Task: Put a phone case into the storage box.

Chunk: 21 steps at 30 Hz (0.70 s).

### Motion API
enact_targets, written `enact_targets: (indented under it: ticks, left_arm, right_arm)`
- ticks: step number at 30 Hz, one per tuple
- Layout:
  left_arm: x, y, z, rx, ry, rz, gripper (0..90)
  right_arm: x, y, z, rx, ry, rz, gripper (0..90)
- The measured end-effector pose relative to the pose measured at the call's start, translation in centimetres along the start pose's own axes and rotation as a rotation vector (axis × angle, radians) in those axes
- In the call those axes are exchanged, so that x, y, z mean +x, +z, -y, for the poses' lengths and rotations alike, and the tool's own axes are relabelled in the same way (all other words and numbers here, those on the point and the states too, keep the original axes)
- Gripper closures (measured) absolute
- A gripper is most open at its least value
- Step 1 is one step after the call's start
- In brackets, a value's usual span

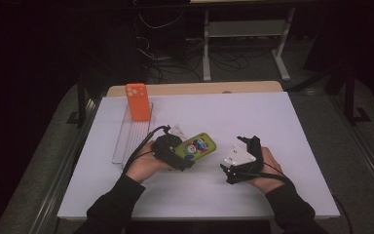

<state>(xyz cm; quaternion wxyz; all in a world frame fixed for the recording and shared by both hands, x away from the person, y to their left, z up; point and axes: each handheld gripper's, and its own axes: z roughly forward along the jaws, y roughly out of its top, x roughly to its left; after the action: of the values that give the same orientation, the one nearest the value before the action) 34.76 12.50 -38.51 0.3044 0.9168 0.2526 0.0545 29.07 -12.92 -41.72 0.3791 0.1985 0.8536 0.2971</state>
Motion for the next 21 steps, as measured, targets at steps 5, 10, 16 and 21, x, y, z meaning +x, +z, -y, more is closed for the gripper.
enact_targets:
  ticks: [5,10,16,21]
  left_arm:
    - [-0.2,0.2,0.0,-0.020,-0.027,0.002,15.6]
    - [-0.3,0.2,0.0,-0.022,-0.031,0.004,15.6]
    - [-0.3,0.2,0.0,-0.019,-0.028,0.006,15.6]
    - [-0.3,0.3,0.0,-0.005,-0.025,0.011,15.7]
  right_arm:
    - [0.5,0.0,-0.2,0.002,-0.077,0.036,0.0]
    - [1.0,0.0,-0.5,0.000,-0.156,0.085,0.0]
    - [1.3,0.1,-0.6,-0.004,-0.278,0.137,0.0]
    - [1.8,0.3,-0.7,0.006,-0.397,0.177,0.0]
